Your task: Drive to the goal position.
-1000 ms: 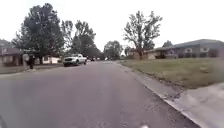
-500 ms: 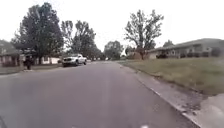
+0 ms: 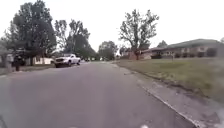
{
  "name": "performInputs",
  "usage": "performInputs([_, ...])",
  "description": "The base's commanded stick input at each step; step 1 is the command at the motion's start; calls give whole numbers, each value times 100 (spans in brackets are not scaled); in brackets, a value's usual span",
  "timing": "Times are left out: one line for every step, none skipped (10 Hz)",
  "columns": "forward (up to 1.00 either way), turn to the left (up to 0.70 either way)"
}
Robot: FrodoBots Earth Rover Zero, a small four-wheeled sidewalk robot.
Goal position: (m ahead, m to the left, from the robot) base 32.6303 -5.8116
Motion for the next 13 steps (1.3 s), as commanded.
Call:
performInputs([100,-7])
performInputs([100,-2])
performInputs([100,0])
performInputs([100,0])
performInputs([100,0])
performInputs([100,0])
performInputs([100,0])
performInputs([100,0])
performInputs([100,3])
performInputs([100,15])
performInputs([100,40])
performInputs([100,40])
performInputs([100,30])
